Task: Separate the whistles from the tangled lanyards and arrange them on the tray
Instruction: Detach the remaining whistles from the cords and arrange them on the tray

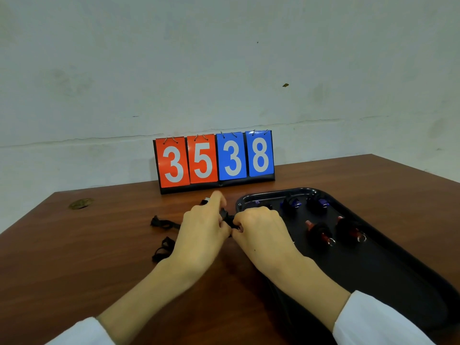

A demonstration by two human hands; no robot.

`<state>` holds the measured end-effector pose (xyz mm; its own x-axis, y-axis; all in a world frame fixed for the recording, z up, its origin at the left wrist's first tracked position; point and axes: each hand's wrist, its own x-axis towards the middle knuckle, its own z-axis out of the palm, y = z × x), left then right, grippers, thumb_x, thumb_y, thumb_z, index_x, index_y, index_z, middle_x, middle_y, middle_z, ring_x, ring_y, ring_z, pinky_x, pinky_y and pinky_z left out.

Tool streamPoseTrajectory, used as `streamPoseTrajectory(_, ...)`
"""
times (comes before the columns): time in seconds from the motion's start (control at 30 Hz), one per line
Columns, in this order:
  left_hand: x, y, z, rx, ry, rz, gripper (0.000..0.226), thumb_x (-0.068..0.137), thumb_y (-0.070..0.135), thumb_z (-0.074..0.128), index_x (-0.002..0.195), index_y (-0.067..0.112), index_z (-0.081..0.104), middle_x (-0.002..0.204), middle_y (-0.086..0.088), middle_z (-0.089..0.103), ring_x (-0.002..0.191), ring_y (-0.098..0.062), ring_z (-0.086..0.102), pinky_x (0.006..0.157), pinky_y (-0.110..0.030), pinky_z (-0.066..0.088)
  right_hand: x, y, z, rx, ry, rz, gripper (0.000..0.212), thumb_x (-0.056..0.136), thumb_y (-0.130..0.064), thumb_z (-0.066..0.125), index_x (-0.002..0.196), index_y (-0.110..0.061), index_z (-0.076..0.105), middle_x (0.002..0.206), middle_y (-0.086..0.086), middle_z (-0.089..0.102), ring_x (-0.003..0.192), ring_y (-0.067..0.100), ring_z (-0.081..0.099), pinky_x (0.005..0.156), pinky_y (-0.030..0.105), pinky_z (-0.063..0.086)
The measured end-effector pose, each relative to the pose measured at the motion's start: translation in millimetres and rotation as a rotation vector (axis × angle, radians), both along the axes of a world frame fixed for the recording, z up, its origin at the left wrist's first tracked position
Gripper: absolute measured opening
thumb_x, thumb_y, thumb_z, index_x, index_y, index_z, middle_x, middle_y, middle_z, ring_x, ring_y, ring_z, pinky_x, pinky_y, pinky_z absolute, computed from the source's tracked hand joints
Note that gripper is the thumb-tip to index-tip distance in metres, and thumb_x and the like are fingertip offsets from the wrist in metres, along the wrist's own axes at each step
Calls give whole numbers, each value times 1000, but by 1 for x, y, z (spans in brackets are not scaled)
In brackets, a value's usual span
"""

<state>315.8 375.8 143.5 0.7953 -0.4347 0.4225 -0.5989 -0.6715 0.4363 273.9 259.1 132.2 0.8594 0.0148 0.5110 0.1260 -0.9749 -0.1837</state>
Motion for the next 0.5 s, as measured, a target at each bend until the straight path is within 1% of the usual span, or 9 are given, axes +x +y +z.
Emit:
streamPoseTrajectory(0.1, -1, 2, -7, -7, -40, -82, 59, 86, 7, 60, 133, 26, 29, 74, 7, 60, 66, -4, 59, 63, -11, 44, 0, 0, 0, 65, 51, -13, 16, 89, -26, 56, 79, -15, 62, 75, 1, 62, 71, 17, 60, 70, 28, 51)
streamPoseTrajectory(0.17, 1, 2, -10, -64, -30, -104, 65, 84, 5, 61, 135, 27, 26, 73, 10, 58, 65, -1, 58, 62, -9, 45, 1, -3, 1, 130, 82, -37, 17, 86, -27, 59, 77, -14, 66, 70, -1, 62, 67, 15, 60, 67, 24, 50)
streamPoseTrajectory(0.23, 7, 2, -11, -215, 68, -96, 64, 81, 3, 64, 129, 28, 30, 70, 9, 60, 65, -1, 59, 64, -9, 45, 1, -5, 2, 207, 112, -51, 17, 83, -28, 63, 75, -14, 69, 70, -2, 66, 66, 14, 62, 64, 20, 49)
streamPoseTrajectory(0.3, 13, 4, -10, -407, 249, -82, 57, 79, 2, 67, 120, 28, 36, 68, 5, 66, 69, -4, 61, 70, -13, 45, 1, -7, 3, 267, 137, -60, 16, 81, -29, 66, 81, -14, 73, 77, -1, 70, 71, 12, 65, 68, 22, 52)
streamPoseTrajectory(0.4, 18, 8, -8, -623, 521, -93, 47, 80, 0, 67, 115, 23, 43, 74, 1, 72, 80, -17, 67, 72, -20, 49, 0, -10, 7, 314, 131, -56, 16, 81, -29, 68, 87, -14, 74, 81, -1, 71, 74, 11, 66, 74, 25, 54)
streamPoseTrajectory(0.43, 19, 9, -7, -660, 577, -111, 45, 81, -1, 66, 114, 21, 45, 77, 0, 73, 82, -19, 68, 72, -20, 50, -1, -10, 8, 331, 129, -53, 16, 81, -28, 68, 88, -15, 74, 81, -2, 71, 74, 11, 65, 74, 24, 54)
streamPoseTrajectory(0.47, 19, 10, -6, -667, 596, -133, 42, 81, -1, 66, 112, 20, 47, 79, -1, 74, 81, -19, 68, 70, -19, 50, -1, -11, 9, 343, 127, -52, 15, 81, -28, 68, 88, -16, 74, 81, -2, 71, 74, 11, 65, 74, 24, 54)
streamPoseTrajectory(0.5, 19, 10, -5, -639, 569, -154, 38, 81, -1, 66, 108, 20, 49, 78, 0, 73, 76, -17, 65, 67, -17, 49, -2, -12, 9, 339, 125, -51, 15, 81, -28, 68, 87, -16, 73, 81, -2, 71, 74, 11, 65, 74, 24, 54)
